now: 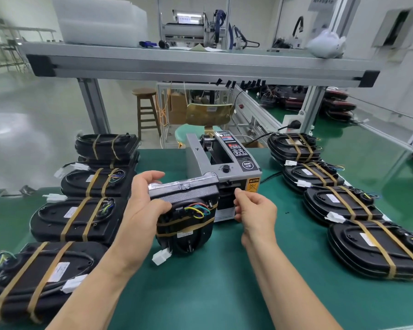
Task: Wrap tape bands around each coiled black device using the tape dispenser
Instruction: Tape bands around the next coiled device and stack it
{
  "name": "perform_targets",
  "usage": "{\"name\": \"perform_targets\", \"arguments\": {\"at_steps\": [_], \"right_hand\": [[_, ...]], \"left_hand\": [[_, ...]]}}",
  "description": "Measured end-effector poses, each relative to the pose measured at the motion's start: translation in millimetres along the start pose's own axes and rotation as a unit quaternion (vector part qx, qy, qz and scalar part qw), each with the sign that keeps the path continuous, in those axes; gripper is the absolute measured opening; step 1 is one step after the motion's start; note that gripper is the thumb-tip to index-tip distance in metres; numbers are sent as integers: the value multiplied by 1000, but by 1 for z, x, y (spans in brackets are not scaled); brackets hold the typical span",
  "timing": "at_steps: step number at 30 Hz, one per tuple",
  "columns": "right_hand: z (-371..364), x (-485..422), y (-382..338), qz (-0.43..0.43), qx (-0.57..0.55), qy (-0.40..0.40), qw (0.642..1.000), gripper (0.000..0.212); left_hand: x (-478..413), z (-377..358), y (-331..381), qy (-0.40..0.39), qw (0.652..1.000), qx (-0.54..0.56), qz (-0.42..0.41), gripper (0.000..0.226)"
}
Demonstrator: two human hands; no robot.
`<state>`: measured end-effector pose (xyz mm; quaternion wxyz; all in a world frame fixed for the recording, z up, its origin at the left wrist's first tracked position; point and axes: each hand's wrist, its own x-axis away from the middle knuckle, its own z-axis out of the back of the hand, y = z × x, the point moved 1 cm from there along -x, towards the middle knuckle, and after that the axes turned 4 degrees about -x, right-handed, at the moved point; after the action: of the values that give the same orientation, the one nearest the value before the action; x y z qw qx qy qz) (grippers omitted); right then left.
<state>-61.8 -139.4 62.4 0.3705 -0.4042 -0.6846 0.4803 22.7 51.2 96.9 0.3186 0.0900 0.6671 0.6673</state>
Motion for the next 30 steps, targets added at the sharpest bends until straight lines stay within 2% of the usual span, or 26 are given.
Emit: {"name": "perform_targets", "arguments": {"at_steps": [3, 11, 15, 18, 23, 26, 30], "right_hand": [[-4, 2, 0, -20, 5, -3, 1000, 23], [-14, 5, -7, -95, -53, 15, 994, 19], [-19, 9, -10, -95, -50, 45, 993, 25], [-16, 21, -18, -97, -89, 42, 990, 27], [-14, 60, -54, -28, -179, -27, 983, 18], [-24, 84, -56, -16, -206, -77, 976, 9], [-27, 96, -49, 22, -178, -24, 984, 29]], "left_hand": [[2, -1, 1, -3, 1000, 0, 3, 47], [10, -10, 13, -1, 999, -50, -11, 46], [16, -18, 21, -19, 997, -57, -38, 45], [19, -23, 24, -14, 990, -118, -77, 40], [17, -30, 25, 12, 980, -164, -110, 36], [15, -37, 26, 18, 975, -180, -130, 37], [14, -45, 27, 16, 971, -186, -151, 38]]}}
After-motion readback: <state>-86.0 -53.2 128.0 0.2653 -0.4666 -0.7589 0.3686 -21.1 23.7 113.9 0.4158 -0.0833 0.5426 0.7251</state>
